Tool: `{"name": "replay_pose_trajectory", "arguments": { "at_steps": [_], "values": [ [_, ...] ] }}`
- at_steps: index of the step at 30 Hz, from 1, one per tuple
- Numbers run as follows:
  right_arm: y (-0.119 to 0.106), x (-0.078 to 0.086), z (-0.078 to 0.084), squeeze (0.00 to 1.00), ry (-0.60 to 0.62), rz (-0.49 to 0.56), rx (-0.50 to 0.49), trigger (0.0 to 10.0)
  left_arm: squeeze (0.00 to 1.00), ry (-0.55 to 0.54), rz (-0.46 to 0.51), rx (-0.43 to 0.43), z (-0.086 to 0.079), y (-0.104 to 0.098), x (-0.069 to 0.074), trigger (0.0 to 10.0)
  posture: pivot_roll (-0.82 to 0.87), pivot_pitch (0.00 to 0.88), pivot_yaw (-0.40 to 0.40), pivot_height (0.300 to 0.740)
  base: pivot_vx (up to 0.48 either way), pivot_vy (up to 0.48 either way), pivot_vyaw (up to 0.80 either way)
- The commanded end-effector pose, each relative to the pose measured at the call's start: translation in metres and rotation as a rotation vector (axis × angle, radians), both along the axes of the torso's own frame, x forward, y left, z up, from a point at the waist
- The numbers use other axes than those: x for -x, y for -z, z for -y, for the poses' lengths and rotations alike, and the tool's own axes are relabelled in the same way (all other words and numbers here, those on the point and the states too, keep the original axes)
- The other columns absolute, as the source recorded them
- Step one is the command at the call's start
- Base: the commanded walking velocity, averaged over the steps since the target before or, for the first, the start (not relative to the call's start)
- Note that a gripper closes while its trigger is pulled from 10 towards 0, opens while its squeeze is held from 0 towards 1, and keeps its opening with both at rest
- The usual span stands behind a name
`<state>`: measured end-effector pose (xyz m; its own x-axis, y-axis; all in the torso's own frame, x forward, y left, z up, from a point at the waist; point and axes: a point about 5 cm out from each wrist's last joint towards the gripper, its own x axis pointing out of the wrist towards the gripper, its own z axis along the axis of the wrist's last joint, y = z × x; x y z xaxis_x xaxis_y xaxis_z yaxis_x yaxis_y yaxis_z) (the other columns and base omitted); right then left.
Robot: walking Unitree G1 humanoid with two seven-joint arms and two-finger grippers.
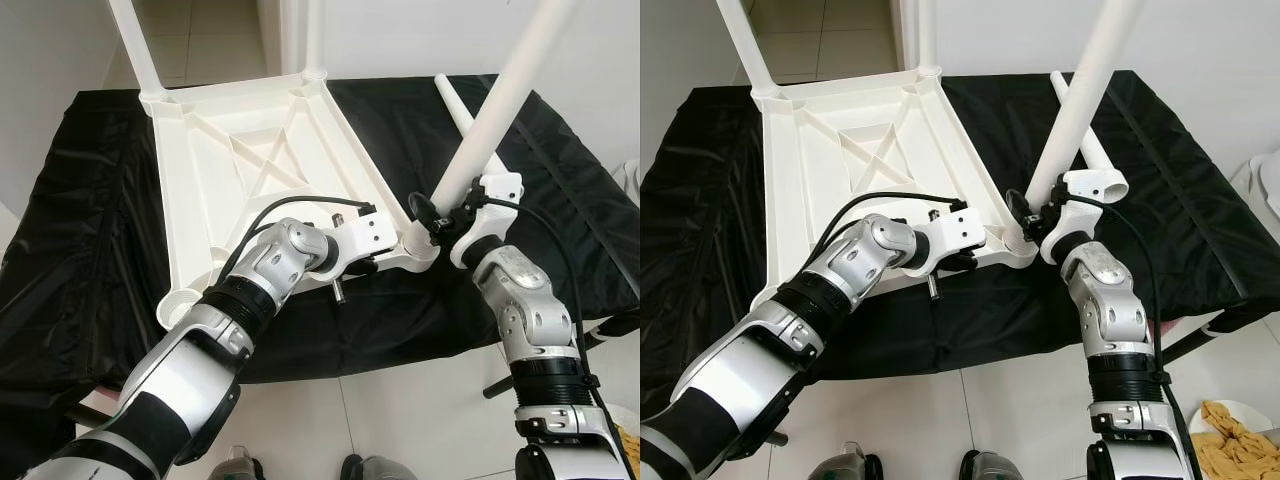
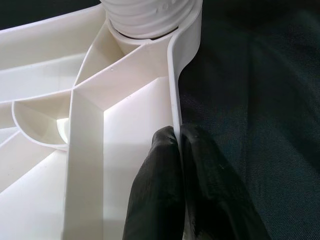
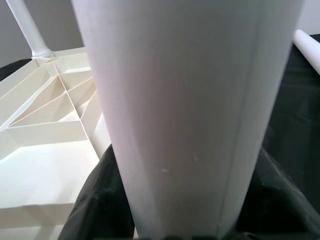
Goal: Building children table
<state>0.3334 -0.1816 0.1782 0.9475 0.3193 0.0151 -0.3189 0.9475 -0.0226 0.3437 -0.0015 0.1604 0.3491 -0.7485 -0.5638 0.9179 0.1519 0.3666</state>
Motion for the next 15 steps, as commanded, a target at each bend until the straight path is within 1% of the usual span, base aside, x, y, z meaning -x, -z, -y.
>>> {"name": "replay_pose_trajectory", "arguments": {
  "at_steps": [1,5,8,15],
  "values": [
    [0.0434,0.0046,0.0044,0.0,0.019,-0.223,0.038,10.0,0.0,-0.044,0.068,0.002,-0.0015,-0.0056,-0.004,10.0,0.01,0.08,0.018,0.74,0.0,0.0,0.0],
    [0.046,0.0034,0.0048,0.0,0.015,-0.247,0.051,10.0,0.0,-0.044,0.068,0.003,-0.0014,-0.0057,-0.004,10.0,0.01,0.08,0.018,0.74,0.0,0.0,0.0],
    [0.0487,0.0001,0.0068,0.0,0.025,-0.27,0.03,10.0,0.0,-0.043,0.069,0.003,-0.001,-0.0058,-0.0039,10.0,0.01,0.08,0.018,0.74,0.0,0.0,0.0],
    [0.0527,-0.0046,0.0089,0.0,0.037,-0.298,0.028,10.0,0.0,-0.043,0.072,0.003,-0.0006,-0.0063,-0.0039,10.0,0.01,0.08,0.016,0.74,0.0,0.0,0.0]
  ]
}}
